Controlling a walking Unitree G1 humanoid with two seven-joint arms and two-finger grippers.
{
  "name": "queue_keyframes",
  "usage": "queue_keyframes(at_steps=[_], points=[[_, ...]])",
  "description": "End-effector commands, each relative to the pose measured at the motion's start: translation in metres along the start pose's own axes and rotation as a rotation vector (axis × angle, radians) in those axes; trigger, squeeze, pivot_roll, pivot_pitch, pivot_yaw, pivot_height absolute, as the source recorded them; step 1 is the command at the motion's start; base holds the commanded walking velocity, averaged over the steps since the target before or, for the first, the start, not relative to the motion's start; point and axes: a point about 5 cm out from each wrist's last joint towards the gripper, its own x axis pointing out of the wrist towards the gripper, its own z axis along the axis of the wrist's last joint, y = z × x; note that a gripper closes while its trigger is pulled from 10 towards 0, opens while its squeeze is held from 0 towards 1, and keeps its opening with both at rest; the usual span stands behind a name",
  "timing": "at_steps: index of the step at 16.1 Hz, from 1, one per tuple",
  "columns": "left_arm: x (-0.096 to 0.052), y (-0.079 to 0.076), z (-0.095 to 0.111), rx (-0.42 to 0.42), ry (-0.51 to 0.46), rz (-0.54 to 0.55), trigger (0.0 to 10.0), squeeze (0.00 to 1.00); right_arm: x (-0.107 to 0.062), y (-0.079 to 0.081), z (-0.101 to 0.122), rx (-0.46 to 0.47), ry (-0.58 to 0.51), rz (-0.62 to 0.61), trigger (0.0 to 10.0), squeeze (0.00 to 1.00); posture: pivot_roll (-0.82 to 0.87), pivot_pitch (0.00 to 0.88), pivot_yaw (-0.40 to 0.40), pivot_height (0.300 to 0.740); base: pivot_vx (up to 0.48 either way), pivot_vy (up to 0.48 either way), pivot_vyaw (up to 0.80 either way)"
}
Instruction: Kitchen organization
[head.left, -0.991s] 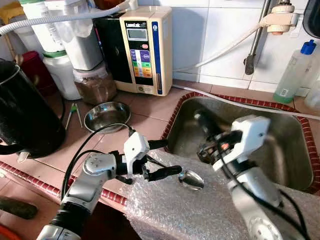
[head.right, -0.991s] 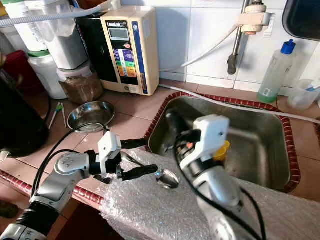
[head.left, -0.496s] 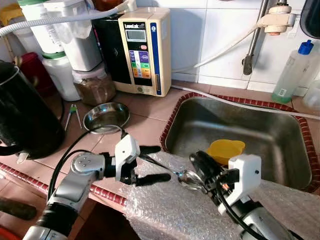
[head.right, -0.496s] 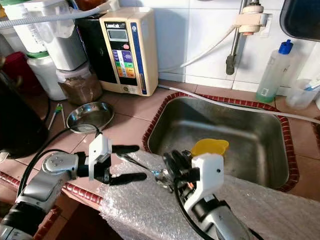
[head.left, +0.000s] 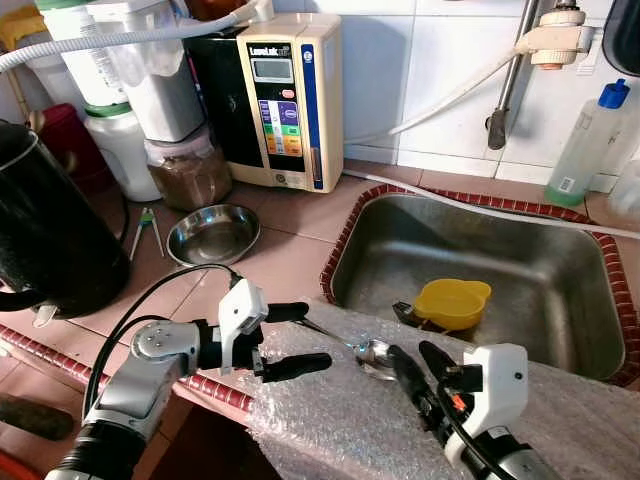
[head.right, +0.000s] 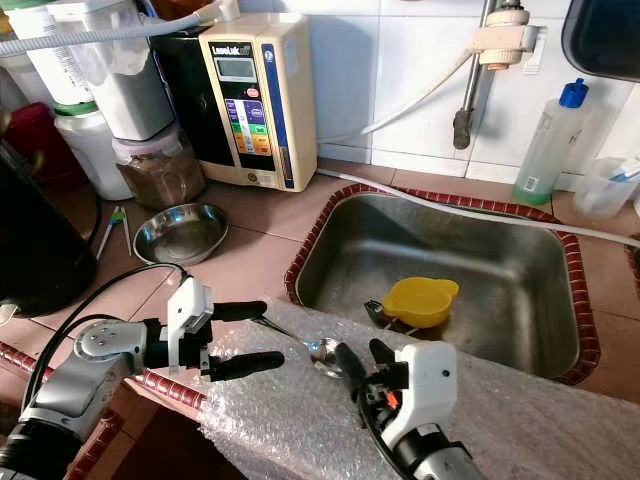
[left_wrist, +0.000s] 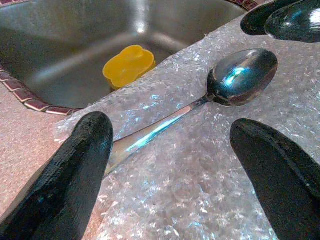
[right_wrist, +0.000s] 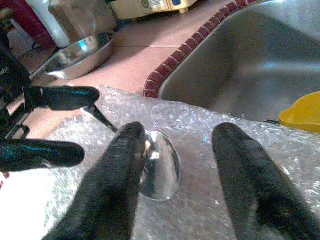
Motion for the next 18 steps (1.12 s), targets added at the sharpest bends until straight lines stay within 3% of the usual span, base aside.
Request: queue_keyframes(at_steps=[1,5,11,15,18], points=[[-0.005,0.002,0.005,0.020,-0.003,0.016,10.0,0.00,0.002,0.003,0.002,0.008,-0.005,0.008,10.0,1.00,-0.09,0.015,0.119,0.740,0.000,0.000,0.00],[-0.006,0.001,0.007,0.013,0.000,0.006,10.0,0.00,0.015,0.009,-0.001,0.051,-0.003,0.029,10.0,1.00,-0.08,0.018,0.118,0.740,0.000,0.000,0.00],[-0.018,-0.003,0.007,-0.062,0.035,-0.077,10.0,0.00,0.032,0.013,-0.013,0.140,0.034,0.078,10.0,1.00,-0.07,0.020,0.112,0.740,0.000,0.000,0.00],[-0.017,-0.003,0.008,-0.064,0.031,-0.070,10.0,0.00,0.042,0.015,-0.017,0.197,0.043,0.112,10.0,1.00,-0.07,0.018,0.107,0.740,0.000,0.000,0.00],[-0.015,-0.005,0.009,-0.069,0.023,-0.067,10.0,0.00,0.042,0.026,-0.014,0.125,0.047,0.210,10.0,1.00,-0.06,0.018,0.101,0.740,0.000,0.000,0.00]])
